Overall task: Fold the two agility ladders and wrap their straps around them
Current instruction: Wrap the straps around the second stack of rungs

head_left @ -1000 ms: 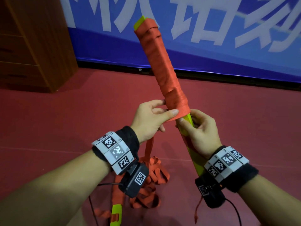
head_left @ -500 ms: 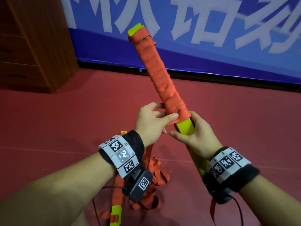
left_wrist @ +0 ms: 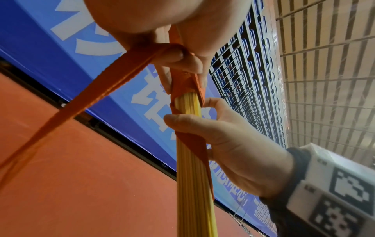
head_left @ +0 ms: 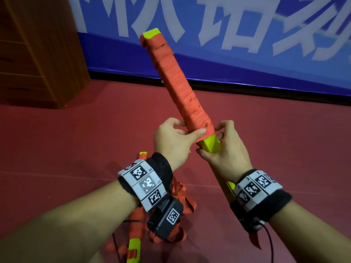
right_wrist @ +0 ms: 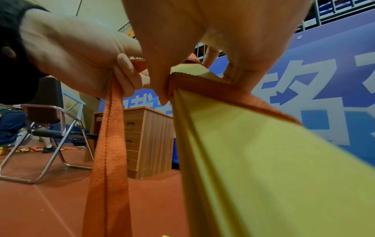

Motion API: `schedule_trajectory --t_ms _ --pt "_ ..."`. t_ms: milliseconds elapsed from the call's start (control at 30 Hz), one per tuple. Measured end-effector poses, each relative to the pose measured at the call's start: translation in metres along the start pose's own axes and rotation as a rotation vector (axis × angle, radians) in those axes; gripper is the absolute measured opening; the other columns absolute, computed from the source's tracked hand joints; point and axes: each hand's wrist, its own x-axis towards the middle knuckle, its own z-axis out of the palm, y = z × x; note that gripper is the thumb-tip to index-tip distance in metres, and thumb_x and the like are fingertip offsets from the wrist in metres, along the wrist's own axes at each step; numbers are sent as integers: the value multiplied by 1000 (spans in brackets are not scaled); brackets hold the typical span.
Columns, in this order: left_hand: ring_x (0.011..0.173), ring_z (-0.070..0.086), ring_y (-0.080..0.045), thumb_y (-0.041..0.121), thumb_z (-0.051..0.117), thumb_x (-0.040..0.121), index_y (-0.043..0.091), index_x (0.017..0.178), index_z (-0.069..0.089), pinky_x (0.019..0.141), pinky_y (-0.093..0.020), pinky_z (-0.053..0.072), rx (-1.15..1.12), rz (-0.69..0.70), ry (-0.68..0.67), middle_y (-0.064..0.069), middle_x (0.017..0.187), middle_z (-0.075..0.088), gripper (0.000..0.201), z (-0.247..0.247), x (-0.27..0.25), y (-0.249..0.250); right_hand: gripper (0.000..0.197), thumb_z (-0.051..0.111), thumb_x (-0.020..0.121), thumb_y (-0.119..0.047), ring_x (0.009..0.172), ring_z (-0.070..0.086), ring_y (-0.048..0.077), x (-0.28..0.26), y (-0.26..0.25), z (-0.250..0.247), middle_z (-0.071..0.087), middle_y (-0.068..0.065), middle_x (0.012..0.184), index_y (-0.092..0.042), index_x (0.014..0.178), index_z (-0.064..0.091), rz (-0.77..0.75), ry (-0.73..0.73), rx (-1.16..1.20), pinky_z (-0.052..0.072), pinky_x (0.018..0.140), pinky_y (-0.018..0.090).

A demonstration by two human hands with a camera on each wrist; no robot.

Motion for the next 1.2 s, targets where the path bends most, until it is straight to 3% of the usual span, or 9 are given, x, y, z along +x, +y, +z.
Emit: schedule_trajectory --t_ms 233,433,567,767,900,1033,1200 --pt "44 61 -12 26 87 78 15 103 62 50 -24 50 -41 0 -34 8 66 73 37 -4 -2 1 64 86 71 -43 84 57 20 1 -2 -2 56 -5 95 -30 120 45 -15 45 -32 41 68 35" --pt "44 60 -13 24 85 82 15 115 63 49 -22 48 -54 26 -74 2 88 77 41 -9 -4 2 61 84 76 -43 95 64 20 -1 -2 -2 66 -2 105 -29 124 51 -17 56 54 53 81 41" --pt "43 58 -12 25 84 83 15 116 64 48 -22 46 -68 40 -58 2 86 77 40 -9 -4 0 60 83 78 -42 102 65 18 -3 -4 -4 66 -5 112 -29 129 53 -22 54 89 54 87 41" --pt "43 56 -11 27 82 86 16 117 66 46 -22 44 -74 75 -52 3 86 77 36 -11 -3 -1 57 84 80 -36 101 65 8 -3 -4 -5 65 -14 108 -29 131 58 7 52 237 50 84 24" --pt "46 55 -6 20 80 87 21 114 66 46 -21 46 -88 93 -81 2 93 76 30 -12 0 -2 51 82 84 -28 98 71 12 -1 1 -1 74 -3 106 -28 131 63 64 -3 523 57 86 32" --pt "42 53 -11 17 82 85 22 107 65 45 -24 46 -105 93 -72 1 89 74 28 -12 3 -4 42 77 89 -11 96 71 13 -4 -5 -1 76 3 106 -15 129 65 49 -42 679 53 80 21" --pt "48 57 -17 24 85 82 20 111 66 48 -27 48 -115 35 -114 3 92 74 35 -18 13 -6 40 74 90 -8 98 71 16 -2 -7 -1 75 6 108 -13 128 64 47 -80 731 56 85 24"
